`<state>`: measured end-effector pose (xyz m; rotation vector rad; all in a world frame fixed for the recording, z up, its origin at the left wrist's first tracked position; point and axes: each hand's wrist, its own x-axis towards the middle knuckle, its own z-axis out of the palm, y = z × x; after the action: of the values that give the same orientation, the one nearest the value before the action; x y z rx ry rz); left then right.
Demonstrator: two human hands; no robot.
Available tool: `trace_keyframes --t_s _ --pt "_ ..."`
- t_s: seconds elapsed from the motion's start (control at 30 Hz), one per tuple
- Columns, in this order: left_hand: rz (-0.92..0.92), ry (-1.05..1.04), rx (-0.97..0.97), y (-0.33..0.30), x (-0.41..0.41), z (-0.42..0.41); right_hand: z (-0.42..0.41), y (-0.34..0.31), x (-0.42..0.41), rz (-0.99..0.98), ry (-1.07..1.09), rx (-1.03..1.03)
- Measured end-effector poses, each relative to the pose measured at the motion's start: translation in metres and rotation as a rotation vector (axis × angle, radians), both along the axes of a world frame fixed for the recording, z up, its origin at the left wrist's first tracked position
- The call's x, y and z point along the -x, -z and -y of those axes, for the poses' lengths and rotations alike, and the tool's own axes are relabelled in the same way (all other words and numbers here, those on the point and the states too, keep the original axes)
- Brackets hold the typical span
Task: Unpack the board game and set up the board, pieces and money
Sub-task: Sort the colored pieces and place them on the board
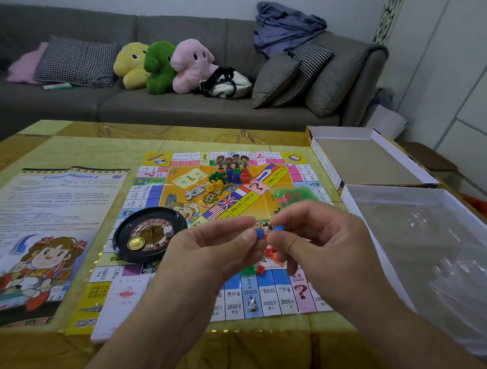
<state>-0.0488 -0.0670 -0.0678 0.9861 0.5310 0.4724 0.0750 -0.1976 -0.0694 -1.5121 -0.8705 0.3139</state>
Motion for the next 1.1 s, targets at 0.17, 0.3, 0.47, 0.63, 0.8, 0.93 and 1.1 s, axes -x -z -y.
trace_keyframes --t_s 0.17,0.3,0.47,0.63,0.8,0.93,1.1 --pt "0.02 0.054 -0.061 0.0 0.001 -0.001 0.0 -0.001 -0.005 -0.014 0.019 0.011" --pt "-0.002 0.08 -0.173 0.002 0.001 -0.001 0.0 0.001 -0.007 -0.026 -0.017 0.023" --pt "0.019 0.05 -0.147 0.001 0.001 0.0 0.0 -0.001 -0.003 0.038 0.011 0.065" --pt "0.014 0.058 -0.133 0.001 0.001 0.001 0.001 -0.005 -0.002 -0.011 0.039 0.027" --pt "0.01 0.056 -0.148 0.001 0.001 0.001 0.001 -0.005 0.001 -0.122 0.046 0.014" --pt "0.027 0.03 -0.164 0.004 -0.001 0.004 -0.002 0.001 0.008 -0.256 0.013 -0.001" --pt "0.052 0.025 -0.132 0.008 0.0 0.004 -0.003 0.0 0.01 -0.268 0.002 -0.007"
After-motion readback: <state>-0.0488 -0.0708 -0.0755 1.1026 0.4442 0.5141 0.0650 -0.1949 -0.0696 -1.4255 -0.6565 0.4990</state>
